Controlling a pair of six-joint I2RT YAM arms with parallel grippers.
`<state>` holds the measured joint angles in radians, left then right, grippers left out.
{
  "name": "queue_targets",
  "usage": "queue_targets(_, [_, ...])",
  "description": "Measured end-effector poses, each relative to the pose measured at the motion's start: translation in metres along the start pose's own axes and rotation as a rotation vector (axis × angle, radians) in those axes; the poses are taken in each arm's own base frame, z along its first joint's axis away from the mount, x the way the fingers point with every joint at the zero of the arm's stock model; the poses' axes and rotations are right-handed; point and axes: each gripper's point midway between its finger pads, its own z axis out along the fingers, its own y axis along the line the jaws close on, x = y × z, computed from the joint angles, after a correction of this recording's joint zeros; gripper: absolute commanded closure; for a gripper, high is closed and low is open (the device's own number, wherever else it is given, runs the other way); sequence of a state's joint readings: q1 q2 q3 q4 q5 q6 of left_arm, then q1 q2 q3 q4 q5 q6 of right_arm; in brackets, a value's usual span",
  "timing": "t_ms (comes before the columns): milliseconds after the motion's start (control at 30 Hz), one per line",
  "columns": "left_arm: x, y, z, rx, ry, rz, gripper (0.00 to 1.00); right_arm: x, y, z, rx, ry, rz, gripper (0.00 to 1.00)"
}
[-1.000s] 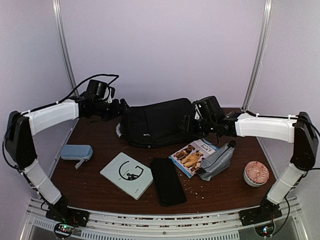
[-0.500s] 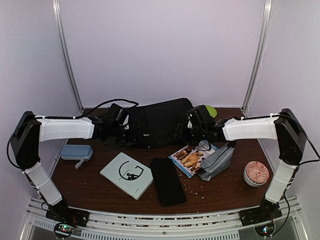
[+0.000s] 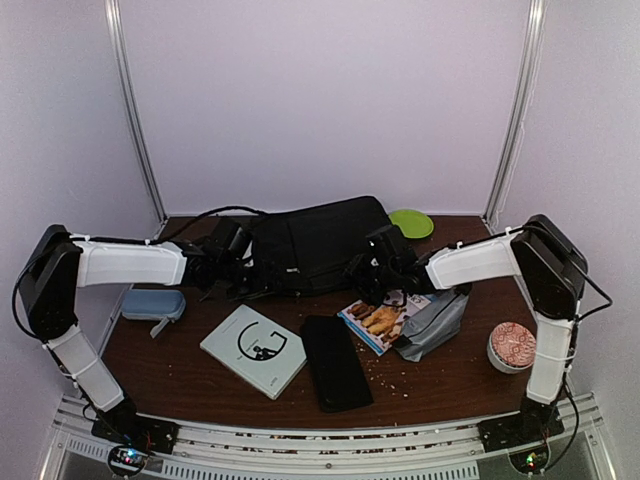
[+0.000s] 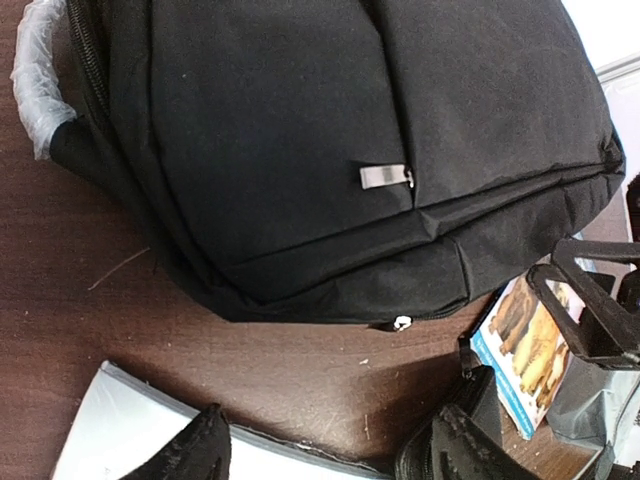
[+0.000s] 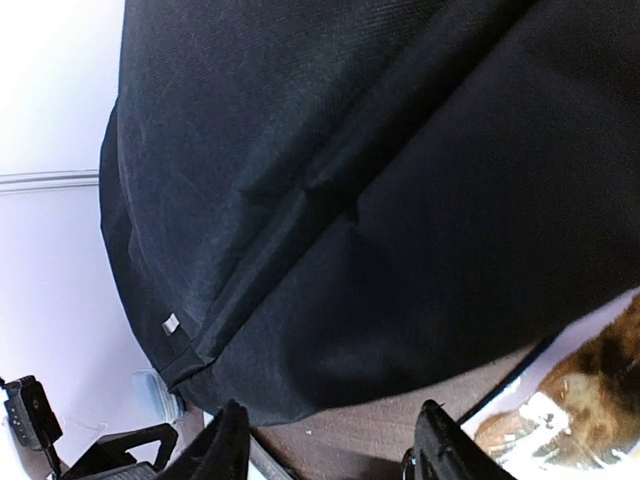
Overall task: Pack the student bag
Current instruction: Adjust the student bag at the center of the board, then unzip the student bag at the center of the board.
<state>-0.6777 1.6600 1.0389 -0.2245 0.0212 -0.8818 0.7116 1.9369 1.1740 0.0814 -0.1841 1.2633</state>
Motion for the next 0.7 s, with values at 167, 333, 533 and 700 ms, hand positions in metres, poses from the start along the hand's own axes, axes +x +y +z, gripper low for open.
queue_targets(167, [0.000,-0.004,0.000,0.010,-0.008,0.006,0.30,-0.001,0.001,0.013,-0.013,0.011,0.061,0.65])
queue_targets(333, [0.001,-0.009,0.002,0.037,-0.025,0.015,0.34,0.000,0.008,0.015,-0.039,0.024,0.100,0.87])
queue_targets(533, [0.003,-0.012,0.003,0.071,-0.050,0.029,0.38,-0.002,0.020,0.013,-0.076,0.033,0.126,1.00])
queue_targets(700, [-0.006,-0.025,0.001,0.130,-0.088,0.041,0.38,-0.003,0.030,0.005,-0.100,0.040,0.132,1.00])
